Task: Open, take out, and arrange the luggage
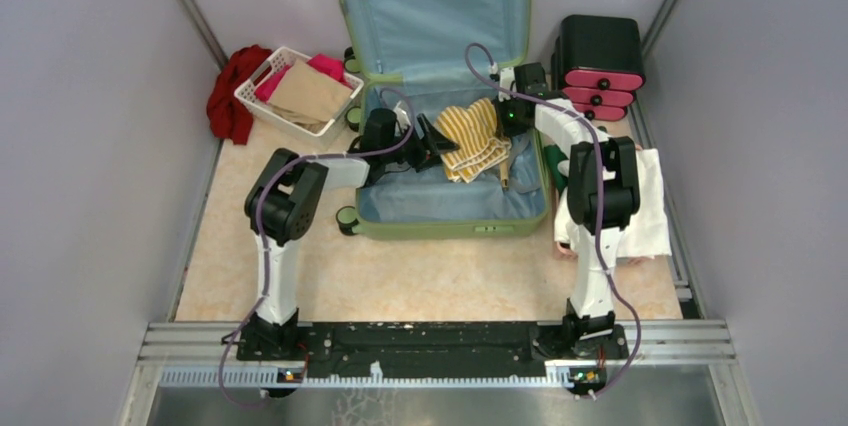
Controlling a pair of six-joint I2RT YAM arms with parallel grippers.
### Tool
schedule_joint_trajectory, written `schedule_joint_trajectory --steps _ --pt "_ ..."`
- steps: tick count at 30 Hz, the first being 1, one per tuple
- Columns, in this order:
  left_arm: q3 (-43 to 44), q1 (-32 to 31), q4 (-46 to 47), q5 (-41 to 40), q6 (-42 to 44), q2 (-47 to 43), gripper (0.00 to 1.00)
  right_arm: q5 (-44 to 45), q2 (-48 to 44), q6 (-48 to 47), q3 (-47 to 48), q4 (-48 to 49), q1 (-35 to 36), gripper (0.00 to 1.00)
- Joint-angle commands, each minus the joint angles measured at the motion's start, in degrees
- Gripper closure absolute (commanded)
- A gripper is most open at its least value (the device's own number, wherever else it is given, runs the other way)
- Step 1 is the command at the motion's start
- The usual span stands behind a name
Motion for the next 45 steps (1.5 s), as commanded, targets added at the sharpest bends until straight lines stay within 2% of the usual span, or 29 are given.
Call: schedule_joint_trajectory --steps 1,4,8,10,11,14,16,21,25,28,31,36,41,43,45 --pt "0.87 -0.92 6.97 0.29 -6.60 3.88 0.31 2.62 3.25 -0.93 0.67 -1.80 -1.38 1.00" --pt "1.30 -0.87 9.46 1.26 -8.79 5.26 0.49 2.07 3.08 -0.84 0.62 -1.86 -1.38 1.00" --pt "1.81 -0.99 9.06 1.39 -7.23 4.36 0.86 1.06 1.67 -0.88 0.36 -1.76 -1.40 1.00" --pt "1.97 -1.09 5.49 -0.27 -3.24 2.08 0.98 -0.04 0.10 -1.21 -0.14 -1.28 -1.46 1.00" --pt "2.17 -1.20 3.02 -1.41 -0.90 0.08 1.00 -1.16 -0.76 -1.39 -0.33 -1.09 -1.51 1.00" --pt "1.81 -1.70 -4.03 -6.16 5.88 -5.12 1.00 -6.68 -3.85 -1.71 -0.63 -0.60 -1.84 0.99" --pt "0.91 -2.14 -8.41 -10.80 9.09 -8.50 1.00 -10.42 -6.23 -1.63 -1.01 -0.22 -2.07 0.92" --pt "-3.14 -2.41 -15.84 -16.56 12.20 -15.03 1.00 -21.08 -11.51 -1.85 -3.85 2.51 -2.35 0.67" --pt "-6.62 -2.24 -18.29 -17.77 11.80 -17.41 1.00 -28.80 -12.57 1.90 -5.70 4.96 -2.35 0.38" --pt "-8.27 -2.13 -18.57 -15.77 9.88 -17.60 1.00 -34.63 -11.84 6.52 -7.48 7.74 -2.35 0.27" --pt "-9.16 -1.56 -18.51 -13.62 7.37 -17.16 1.00 -39.48 -11.45 9.90 -10.07 10.62 -2.27 0.25" --pt "-10.12 0.04 -15.83 -9.22 2.36 -17.11 1.00 -42.83 -15.25 0.57 -14.30 12.60 -2.27 0.19" --pt "-9.30 0.79 -13.24 -5.36 2.85 -17.66 1.00 -37.06 -16.94 10.05 -17.59 19.78 -2.30 0.16" --pt "-9.22 0.98 -13.54 -6.01 4.90 -18.19 1.00 -33.99 -16.09 13.40 -18.08 21.65 -2.26 0.10" --pt "-9.21 1.15 -15.95 -7.73 6.97 -18.22 1.00 -32.16 -13.99 16.14 -17.45 22.37 -2.26 0.09"
